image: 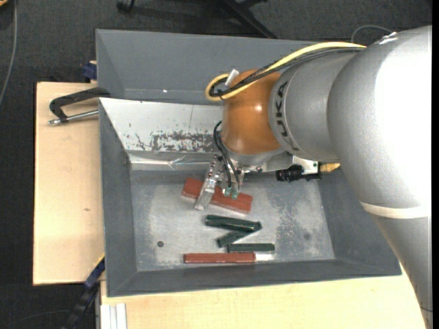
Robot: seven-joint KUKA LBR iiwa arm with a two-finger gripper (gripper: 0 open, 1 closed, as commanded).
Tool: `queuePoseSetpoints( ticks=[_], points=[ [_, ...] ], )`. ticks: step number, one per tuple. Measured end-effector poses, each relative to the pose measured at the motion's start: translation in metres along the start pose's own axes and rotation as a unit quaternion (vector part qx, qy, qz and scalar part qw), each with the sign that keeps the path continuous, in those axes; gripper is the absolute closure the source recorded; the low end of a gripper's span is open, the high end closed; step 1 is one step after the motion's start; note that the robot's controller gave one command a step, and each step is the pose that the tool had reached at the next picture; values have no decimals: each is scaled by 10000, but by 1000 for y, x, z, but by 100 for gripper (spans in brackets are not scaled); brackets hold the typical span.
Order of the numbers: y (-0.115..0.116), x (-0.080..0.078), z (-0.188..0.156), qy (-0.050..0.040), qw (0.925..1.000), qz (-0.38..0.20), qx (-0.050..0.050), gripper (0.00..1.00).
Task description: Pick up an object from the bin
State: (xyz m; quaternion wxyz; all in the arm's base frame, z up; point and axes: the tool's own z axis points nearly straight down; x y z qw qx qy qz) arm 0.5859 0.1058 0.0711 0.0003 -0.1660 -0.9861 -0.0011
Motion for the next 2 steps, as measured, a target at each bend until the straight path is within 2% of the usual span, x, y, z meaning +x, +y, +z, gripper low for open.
queuePoseSetpoints(
  ticks=[2],
  points=[
    [0, 1, -12, 10, 10000, 0, 8, 100]
  ],
)
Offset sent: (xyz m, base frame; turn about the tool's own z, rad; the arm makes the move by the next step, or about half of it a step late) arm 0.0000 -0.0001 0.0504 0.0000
